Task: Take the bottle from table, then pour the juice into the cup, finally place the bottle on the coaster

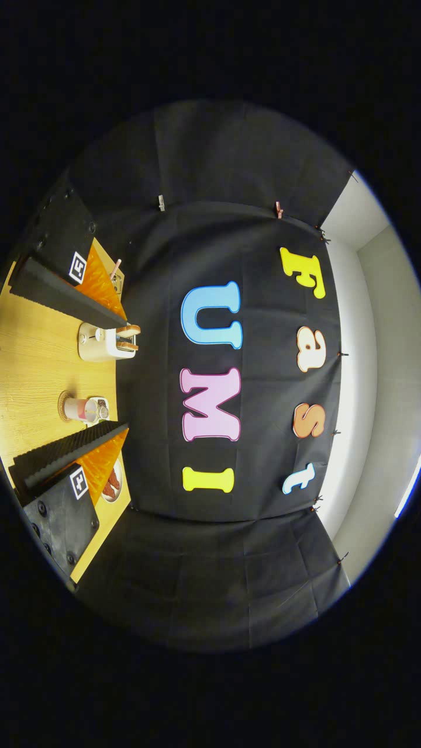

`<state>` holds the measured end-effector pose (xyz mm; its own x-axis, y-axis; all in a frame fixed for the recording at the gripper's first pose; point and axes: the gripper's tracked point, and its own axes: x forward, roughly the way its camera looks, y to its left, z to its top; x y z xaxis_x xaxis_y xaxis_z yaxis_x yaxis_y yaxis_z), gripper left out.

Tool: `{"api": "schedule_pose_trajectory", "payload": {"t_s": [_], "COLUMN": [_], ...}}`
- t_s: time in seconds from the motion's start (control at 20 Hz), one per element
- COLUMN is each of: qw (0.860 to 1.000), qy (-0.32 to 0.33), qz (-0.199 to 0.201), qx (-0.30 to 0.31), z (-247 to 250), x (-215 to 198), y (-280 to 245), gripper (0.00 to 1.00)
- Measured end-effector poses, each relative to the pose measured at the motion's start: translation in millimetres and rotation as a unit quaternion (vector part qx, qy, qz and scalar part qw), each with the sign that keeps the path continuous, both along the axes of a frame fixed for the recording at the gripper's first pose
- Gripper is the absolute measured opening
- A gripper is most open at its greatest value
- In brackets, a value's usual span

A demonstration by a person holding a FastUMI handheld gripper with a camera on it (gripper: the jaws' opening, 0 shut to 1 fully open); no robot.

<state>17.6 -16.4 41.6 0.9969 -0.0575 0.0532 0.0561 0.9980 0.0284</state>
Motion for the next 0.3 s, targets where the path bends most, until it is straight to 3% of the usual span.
{"api": "schedule_pose_trajectory", "payload": {"t_s": [0.3], "qw": [1.000], "qy": [0.022], "qz": [0.005], "qx": [-0.018], "z": [-27], "x": [-2], "y": [-2], "gripper": [0.97]}}
